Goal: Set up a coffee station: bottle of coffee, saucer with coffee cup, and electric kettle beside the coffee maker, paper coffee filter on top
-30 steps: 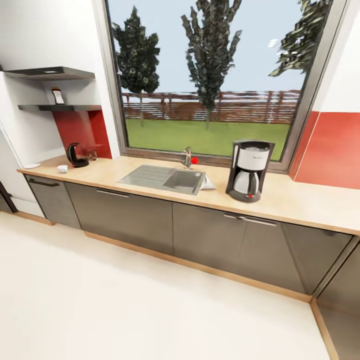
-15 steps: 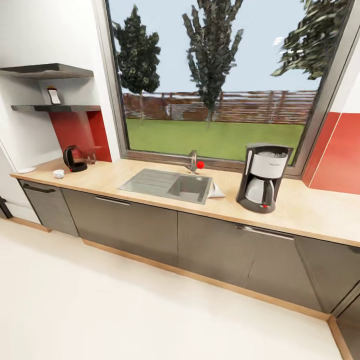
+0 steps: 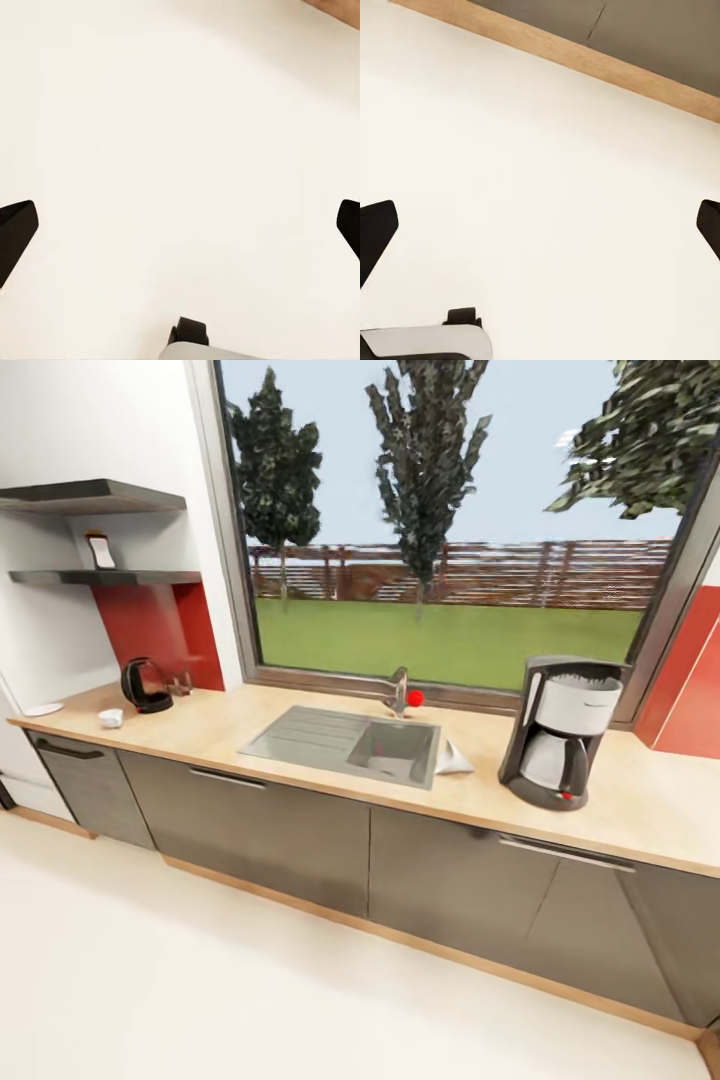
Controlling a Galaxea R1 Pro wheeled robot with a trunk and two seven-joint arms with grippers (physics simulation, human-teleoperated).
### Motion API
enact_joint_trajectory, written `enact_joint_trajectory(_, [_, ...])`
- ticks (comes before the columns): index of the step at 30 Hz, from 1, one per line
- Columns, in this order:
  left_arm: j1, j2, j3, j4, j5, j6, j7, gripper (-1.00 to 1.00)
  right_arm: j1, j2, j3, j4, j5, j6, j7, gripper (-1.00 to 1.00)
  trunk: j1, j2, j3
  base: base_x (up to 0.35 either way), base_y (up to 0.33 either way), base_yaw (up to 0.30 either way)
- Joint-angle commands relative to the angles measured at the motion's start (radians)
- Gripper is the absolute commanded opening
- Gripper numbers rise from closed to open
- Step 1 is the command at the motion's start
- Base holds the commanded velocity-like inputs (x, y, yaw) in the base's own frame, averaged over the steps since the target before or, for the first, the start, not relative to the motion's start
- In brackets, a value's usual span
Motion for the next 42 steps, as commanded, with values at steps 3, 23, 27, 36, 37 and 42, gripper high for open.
enact_joint_trajectory(3, [-0.001,-0.002,-0.003,0.001,0.008,-0.002,-0.002,1.0,0.0,0.001,0.0,-0.001,0.007,0.002,-0.005,1.0,0.001,-0.001,-0.002,0.314,0.144,-0.125])
enact_joint_trajectory(23, [-0.001,-0.002,-0.012,0.002,0.008,-0.003,0.0,1.0,0.0,0.004,0.001,-0.002,0.007,0.004,-0.003,1.0,0.001,-0.001,-0.002,0.318,0.136,-0.112])
enact_joint_trajectory(27, [-0.001,0.0,-0.012,0.002,0.008,-0.002,0.0,1.0,0.0,0.004,0.0,-0.004,0.006,0.004,-0.006,1.0,0.001,-0.001,-0.002,0.298,0.207,-0.003])
enact_joint_trajectory(36, [-0.001,0.002,-0.012,0.004,0.008,-0.003,0.0,1.0,0.0,0.004,0.0,-0.005,0.005,0.004,-0.006,1.0,0.001,-0.001,0.002,0.284,0.233,-0.235])
enact_joint_trajectory(37, [-0.001,0.002,-0.012,0.004,0.008,-0.002,0.0,1.0,0.0,0.004,0.0,-0.005,0.005,0.004,-0.006,1.0,0.001,-0.001,0.003,0.273,0.241,-0.284])
enact_joint_trajectory(42, [-0.001,0.002,-0.012,0.004,0.008,-0.002,0.0,1.0,0.0,0.004,0.0,-0.005,0.004,0.004,-0.006,1.0,0.001,-0.001,0.005,0.22,0.267,-0.285])
